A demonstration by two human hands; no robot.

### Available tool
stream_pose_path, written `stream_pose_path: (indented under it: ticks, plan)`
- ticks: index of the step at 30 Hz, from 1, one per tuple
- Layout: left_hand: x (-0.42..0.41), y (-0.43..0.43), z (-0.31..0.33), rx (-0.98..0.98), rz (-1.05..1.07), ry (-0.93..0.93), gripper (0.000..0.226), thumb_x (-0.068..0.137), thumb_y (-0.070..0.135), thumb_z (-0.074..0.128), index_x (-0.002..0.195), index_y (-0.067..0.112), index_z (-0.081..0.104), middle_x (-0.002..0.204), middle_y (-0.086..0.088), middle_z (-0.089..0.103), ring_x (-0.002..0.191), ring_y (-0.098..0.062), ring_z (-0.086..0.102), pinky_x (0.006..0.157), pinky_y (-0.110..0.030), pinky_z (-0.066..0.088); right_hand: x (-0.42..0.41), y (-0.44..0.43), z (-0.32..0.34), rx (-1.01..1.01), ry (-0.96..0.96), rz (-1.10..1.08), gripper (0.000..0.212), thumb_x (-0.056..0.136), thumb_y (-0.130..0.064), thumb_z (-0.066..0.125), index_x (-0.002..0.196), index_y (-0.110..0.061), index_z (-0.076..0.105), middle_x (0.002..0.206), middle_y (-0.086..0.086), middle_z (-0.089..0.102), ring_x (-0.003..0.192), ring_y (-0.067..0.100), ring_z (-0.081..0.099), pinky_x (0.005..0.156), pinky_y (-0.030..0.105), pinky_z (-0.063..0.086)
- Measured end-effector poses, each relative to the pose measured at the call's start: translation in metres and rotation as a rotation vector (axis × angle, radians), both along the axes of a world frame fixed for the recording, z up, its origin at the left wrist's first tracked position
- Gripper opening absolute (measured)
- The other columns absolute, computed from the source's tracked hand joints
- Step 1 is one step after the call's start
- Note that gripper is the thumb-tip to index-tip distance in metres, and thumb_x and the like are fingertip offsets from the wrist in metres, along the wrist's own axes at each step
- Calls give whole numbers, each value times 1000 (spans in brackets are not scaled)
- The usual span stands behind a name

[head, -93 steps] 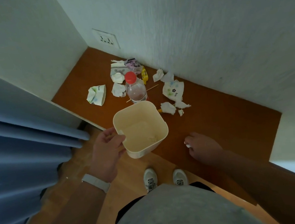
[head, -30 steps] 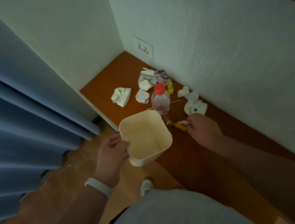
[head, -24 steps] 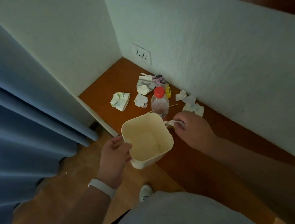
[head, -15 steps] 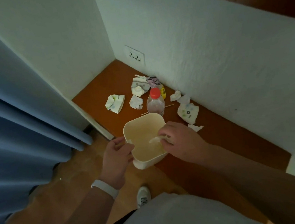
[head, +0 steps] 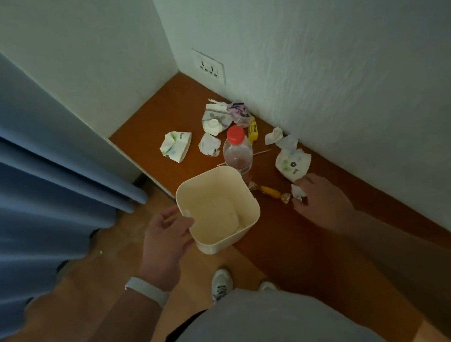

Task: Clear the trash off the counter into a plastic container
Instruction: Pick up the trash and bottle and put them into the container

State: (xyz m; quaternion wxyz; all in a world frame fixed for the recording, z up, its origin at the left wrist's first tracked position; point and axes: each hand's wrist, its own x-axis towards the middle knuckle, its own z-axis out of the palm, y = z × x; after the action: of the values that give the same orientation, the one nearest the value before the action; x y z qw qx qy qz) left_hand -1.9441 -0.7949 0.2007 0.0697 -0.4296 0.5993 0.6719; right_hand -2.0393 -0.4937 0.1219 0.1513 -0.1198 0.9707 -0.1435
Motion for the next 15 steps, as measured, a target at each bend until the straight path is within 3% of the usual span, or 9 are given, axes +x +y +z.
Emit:
stream_pose_path:
  ticks: [9,15]
  plan:
    - [1,14,-2,-16,15,-19,26,94,3,64,117,15,62,108,-13,73,91,-27,70,84,-47,60,-5,14,-39,40,-17,39,31,90,-30,61,120,-23,60,114,2,54,100,19,52,74,33,48]
    - [5,16,4,-19,1,-3,25,94,3,63,116,15,62,107,-12,72,89,-25,69,87,-48,60,0,8,-41,30,-77,-5,19,98,-25,48,107,-21,63,98,-2,58,85,14,54,69,31,47]
